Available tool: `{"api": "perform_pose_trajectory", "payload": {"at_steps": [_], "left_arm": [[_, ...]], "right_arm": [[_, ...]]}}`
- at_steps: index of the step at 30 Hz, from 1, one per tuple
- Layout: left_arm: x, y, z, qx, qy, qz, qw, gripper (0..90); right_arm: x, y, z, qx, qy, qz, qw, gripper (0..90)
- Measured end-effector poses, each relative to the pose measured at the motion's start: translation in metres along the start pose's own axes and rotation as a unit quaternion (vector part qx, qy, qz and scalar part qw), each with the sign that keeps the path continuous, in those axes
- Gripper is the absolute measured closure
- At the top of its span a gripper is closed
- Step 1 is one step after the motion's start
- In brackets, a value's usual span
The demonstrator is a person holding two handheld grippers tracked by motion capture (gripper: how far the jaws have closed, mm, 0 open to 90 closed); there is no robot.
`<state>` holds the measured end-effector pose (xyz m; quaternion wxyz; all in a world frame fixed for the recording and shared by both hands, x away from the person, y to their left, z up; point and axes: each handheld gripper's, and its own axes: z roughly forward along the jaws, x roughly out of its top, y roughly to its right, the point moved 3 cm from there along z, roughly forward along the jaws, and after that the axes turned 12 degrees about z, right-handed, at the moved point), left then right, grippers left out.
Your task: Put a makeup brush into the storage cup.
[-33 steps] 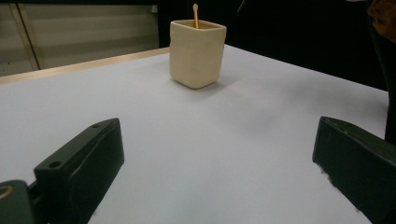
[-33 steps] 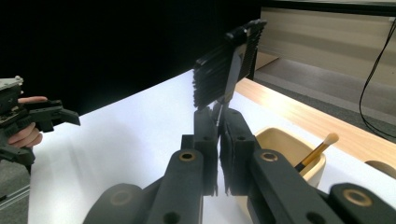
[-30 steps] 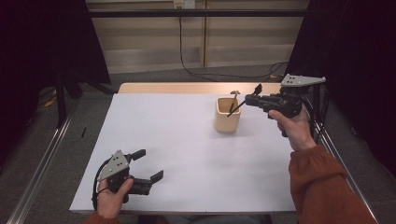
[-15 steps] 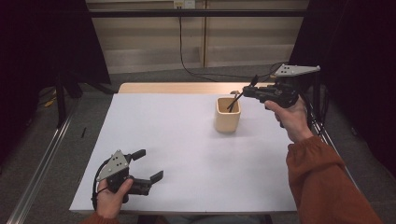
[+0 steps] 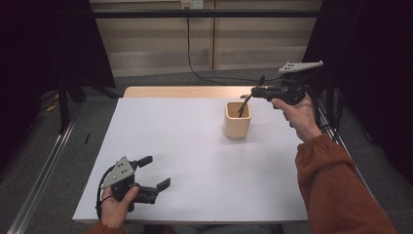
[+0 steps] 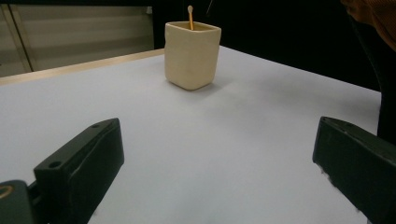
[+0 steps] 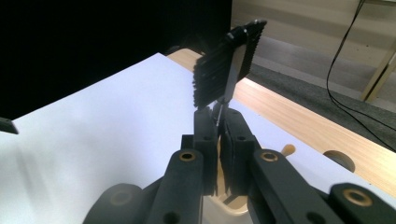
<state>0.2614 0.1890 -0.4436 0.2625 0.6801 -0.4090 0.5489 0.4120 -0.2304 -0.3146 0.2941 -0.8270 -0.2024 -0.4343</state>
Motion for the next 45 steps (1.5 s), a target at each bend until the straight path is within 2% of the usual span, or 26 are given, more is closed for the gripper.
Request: {"api": "perform_pose_trajectory", "payload": {"at_steps": [18,37,45], "left_arm": [[-0.001,-0.001,-0.001,0.001,-0.001,-0.001,1.0,2.1],[0.0,-0.001,-0.002,0.004,0.0,0.0,1.0,2.1],[0.0,-0.001,-0.003,0.005,0.0,0.002,1.0,2.1]], "right_arm": [[-0.003,0.022,0.017,-0.02,-0.029,0.026,0.999,85.3],[-0.015,0.023,0.036,-0.018,-0.051,0.034,0.998,85.4],[-0.027,0.03,0.04,-0.021,-0.054,0.046,0.9973,85.3]]}}
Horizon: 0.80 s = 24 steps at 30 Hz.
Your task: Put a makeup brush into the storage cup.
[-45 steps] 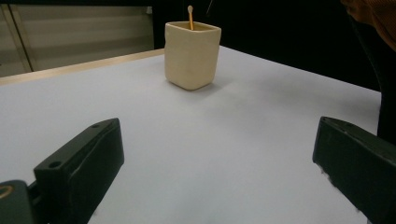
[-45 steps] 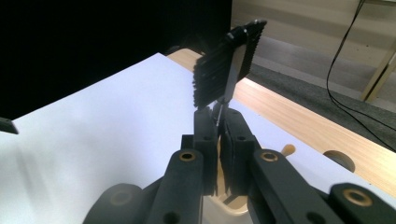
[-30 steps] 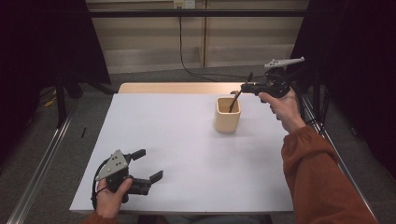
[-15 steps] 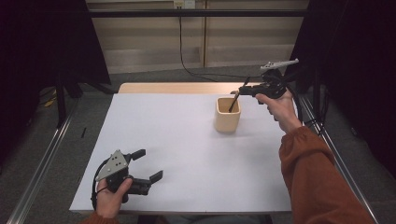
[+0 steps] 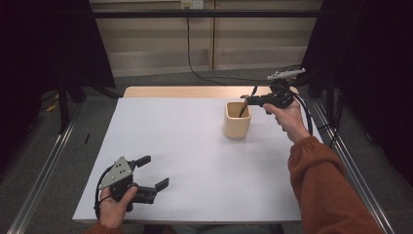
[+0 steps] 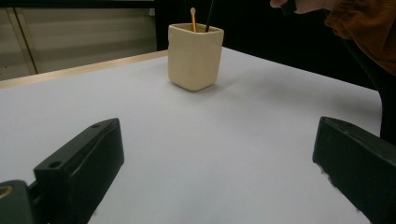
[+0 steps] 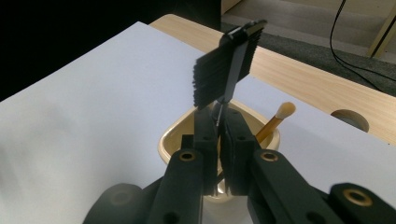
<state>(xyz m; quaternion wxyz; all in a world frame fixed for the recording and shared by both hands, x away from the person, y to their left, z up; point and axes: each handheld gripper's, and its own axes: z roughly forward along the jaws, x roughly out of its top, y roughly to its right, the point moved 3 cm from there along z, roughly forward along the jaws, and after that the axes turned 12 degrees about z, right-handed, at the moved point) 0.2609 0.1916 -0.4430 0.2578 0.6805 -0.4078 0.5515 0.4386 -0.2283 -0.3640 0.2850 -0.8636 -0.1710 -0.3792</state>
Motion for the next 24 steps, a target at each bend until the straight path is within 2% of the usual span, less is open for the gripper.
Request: {"api": "perform_pose_trajectory", "payload": {"at_steps": [7,13,17,24], "left_arm": [[-0.001,-0.001,-0.001,0.0,-0.003,0.003,1.0,2.1],[-0.001,0.0,0.001,-0.002,-0.003,0.002,1.0,2.1],[-0.002,-0.001,0.0,0.0,-0.006,0.0,1.0,2.0],[-0.002,-0.001,0.001,0.0,-0.006,0.0,1.0,2.1]], "right_arm": [[-0.008,0.002,0.004,-0.001,-0.006,0.003,1.0,85.3],[-0.012,0.004,0.008,0.007,-0.001,0.009,0.9999,85.3],[-0.014,0.004,0.01,0.01,0.003,0.003,0.9999,85.3],[-0.025,0.008,0.012,0.018,0.006,0.013,0.9997,85.2]]}}
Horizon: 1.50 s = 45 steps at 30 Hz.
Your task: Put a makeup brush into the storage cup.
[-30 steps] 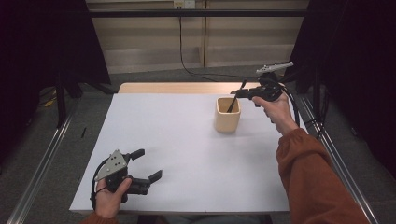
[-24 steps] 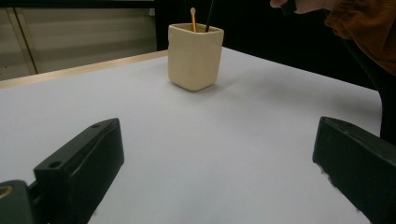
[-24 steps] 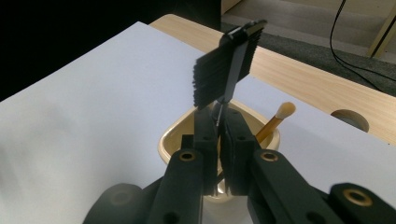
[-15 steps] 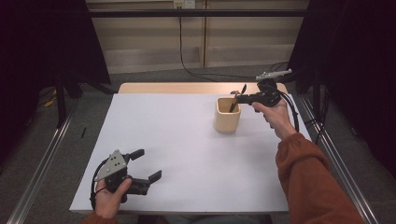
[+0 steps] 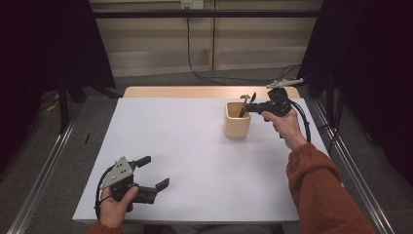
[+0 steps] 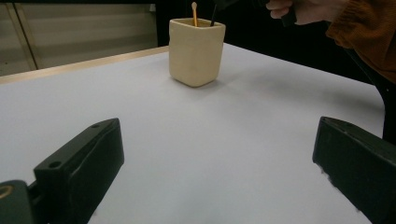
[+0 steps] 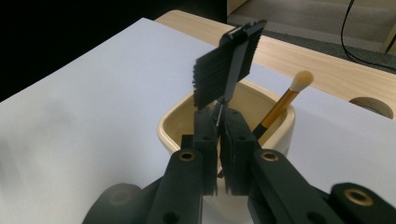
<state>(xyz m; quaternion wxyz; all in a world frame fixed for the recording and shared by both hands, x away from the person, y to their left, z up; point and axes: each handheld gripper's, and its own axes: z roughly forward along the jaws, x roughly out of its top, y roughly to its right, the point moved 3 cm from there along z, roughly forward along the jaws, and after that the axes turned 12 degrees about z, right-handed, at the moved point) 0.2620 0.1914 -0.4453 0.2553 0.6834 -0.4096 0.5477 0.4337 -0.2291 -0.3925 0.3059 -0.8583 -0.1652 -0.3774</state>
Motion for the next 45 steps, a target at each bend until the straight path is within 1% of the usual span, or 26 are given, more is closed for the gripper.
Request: {"api": "perform_pose_trajectory", "payload": {"at_steps": [2,3,5,6,9,11,13,16,21,23,26,27,28,30,32,34,35,37,39,41,43,45], "left_arm": [[0.0,0.0,0.001,0.0,-0.002,0.0,1.0,2.1],[0.0,0.0,0.001,-0.001,-0.002,0.001,1.0,2.0],[0.0,0.0,0.001,-0.001,-0.002,0.0,1.0,2.0],[0.0,-0.001,0.002,-0.001,-0.001,-0.001,1.0,2.0],[0.0,-0.001,0.003,-0.001,-0.001,-0.001,1.0,2.0],[0.0,-0.002,0.004,-0.002,-0.003,-0.001,1.0,2.0],[-0.001,-0.002,0.004,-0.001,-0.004,-0.006,1.0,2.1],[-0.001,-0.003,0.003,0.002,-0.003,-0.004,1.0,2.0],[-0.001,-0.003,0.002,0.0,-0.003,-0.003,1.0,2.1],[-0.001,-0.003,0.002,0.001,-0.003,-0.004,1.0,2.1],[-0.001,-0.004,0.002,0.002,-0.003,-0.007,1.0,2.1],[-0.001,-0.004,0.003,0.003,-0.003,-0.007,1.0,2.1],[-0.001,-0.004,0.003,0.003,-0.003,-0.01,0.9999,2.0],[-0.001,-0.004,0.003,0.003,-0.005,-0.008,1.0,2.1],[-0.001,-0.004,0.002,0.004,-0.004,-0.008,1.0,2.0],[-0.001,-0.004,0.001,0.006,-0.002,-0.012,0.9999,2.1],[-0.001,-0.004,0.0,0.007,-0.003,-0.011,0.9999,2.1],[-0.001,-0.004,-0.001,0.006,0.0,-0.011,0.9999,2.0],[0.0,-0.004,-0.002,0.007,0.004,-0.011,0.9999,2.0],[0.0,-0.004,-0.002,0.006,0.004,-0.014,0.9999,2.0],[-0.001,-0.004,-0.003,0.007,0.002,-0.012,0.9999,2.0],[-0.001,-0.006,-0.004,0.01,0.004,-0.02,0.9997,2.0]], "right_arm": [[-0.001,0.001,0.0,0.002,0.004,0.003,1.0,85.2],[-0.001,0.001,0.0,0.006,0.006,0.002,1.0,85.2],[-0.002,0.001,0.0,0.004,0.005,0.0,1.0,84.7],[-0.002,0.001,0.0,0.007,0.007,0.0,0.9999,84.1],[-0.004,0.002,0.001,0.007,0.006,-0.001,1.0,79.1],[-0.005,0.003,0.0,0.014,0.01,-0.002,0.9999,74.9],[-0.006,0.004,0.0,0.014,0.014,0.0,0.9998,70.0],[-0.007,0.004,0.0,0.011,0.021,-0.002,0.9997,61.4],[-0.006,0.001,-0.001,0.009,0.036,-0.009,0.9993,46.8],[-0.005,0.0,-0.002,0.001,0.043,-0.009,0.999,39.4],[-0.005,0.0,-0.001,-0.005,0.047,-0.013,0.9988,31.3],[-0.005,0.0,-0.001,-0.002,0.048,-0.013,0.9987,27.9],[-0.005,0.0,0.0,-0.004,0.049,-0.011,0.9987,24.9],[-0.006,-0.001,0.001,0.0,0.048,-0.01,0.9988,21.1],[-0.007,-0.002,0.002,-0.005,0.049,-0.012,0.9987,14.5],[-0.007,-0.003,0.001,-0.003,0.05,-0.009,0.9987,10.9],[-0.008,-0.003,0.001,-0.005,0.052,-0.012,0.9986,6.9],[-0.009,-0.005,0.0,-0.01,0.055,-0.017,0.9983,2.0],[-0.011,-0.008,-0.001,-0.008,0.055,-0.023,0.9982,1.2],[-0.013,-0.01,-0.002,-0.007,0.056,-0.023,0.9981,1.2],[-0.013,-0.012,-0.004,-0.005,0.058,-0.026,0.9979,1.4],[-0.014,-0.014,-0.005,-0.002,0.062,-0.024,0.9978,1.8]]}}
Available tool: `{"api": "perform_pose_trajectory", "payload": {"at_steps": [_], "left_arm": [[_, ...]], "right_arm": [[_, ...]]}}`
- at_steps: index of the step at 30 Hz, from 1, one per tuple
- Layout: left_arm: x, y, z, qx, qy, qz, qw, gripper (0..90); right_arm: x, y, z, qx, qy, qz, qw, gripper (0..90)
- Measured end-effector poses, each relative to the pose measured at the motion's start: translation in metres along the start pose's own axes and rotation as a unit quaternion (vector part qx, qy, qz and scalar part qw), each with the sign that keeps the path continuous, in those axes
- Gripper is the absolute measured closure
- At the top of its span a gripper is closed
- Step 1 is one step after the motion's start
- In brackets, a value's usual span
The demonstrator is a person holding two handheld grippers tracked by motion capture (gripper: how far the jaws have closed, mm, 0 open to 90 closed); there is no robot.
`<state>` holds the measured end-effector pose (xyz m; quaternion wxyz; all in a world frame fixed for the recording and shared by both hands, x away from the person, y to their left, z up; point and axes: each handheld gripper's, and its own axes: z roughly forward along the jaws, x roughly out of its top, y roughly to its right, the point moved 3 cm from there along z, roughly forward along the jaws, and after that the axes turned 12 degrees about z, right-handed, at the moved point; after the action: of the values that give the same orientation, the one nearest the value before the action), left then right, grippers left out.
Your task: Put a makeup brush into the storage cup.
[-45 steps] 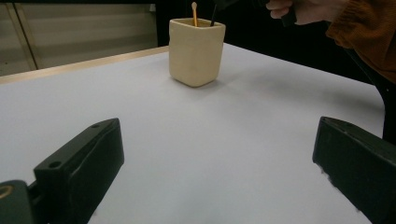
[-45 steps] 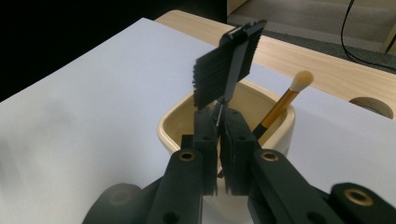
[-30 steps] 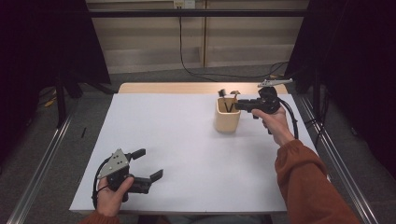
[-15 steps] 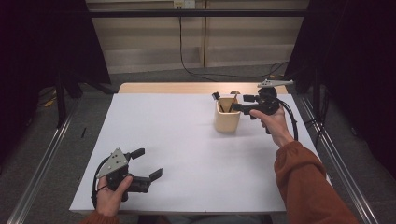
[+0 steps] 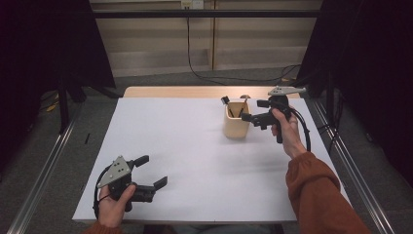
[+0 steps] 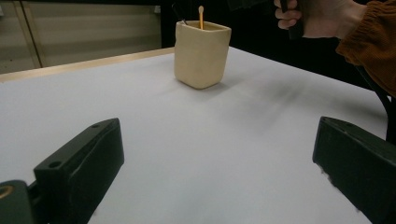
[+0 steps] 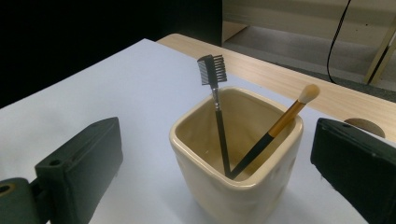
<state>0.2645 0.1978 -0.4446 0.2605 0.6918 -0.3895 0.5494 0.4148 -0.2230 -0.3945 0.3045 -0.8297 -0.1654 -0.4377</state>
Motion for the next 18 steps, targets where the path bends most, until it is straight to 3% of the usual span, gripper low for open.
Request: {"api": "perform_pose_trajectory", "payload": {"at_steps": [2,10,18], "left_arm": [[0.0,-0.001,0.0,0.003,0.003,-0.006,1.0,2.0],[0.0,0.001,0.001,-0.001,-0.003,0.004,1.0,2.0],[0.001,0.001,0.001,-0.001,-0.001,0.004,1.0,2.0]], "right_arm": [[-0.001,-0.001,-0.002,-0.002,-0.001,0.002,1.0,2.2],[-0.007,-0.006,-0.015,-0.013,0.008,-0.009,0.9998,2.8],[-0.018,-0.003,-0.029,0.0,0.012,-0.003,0.9999,1.4]]}}
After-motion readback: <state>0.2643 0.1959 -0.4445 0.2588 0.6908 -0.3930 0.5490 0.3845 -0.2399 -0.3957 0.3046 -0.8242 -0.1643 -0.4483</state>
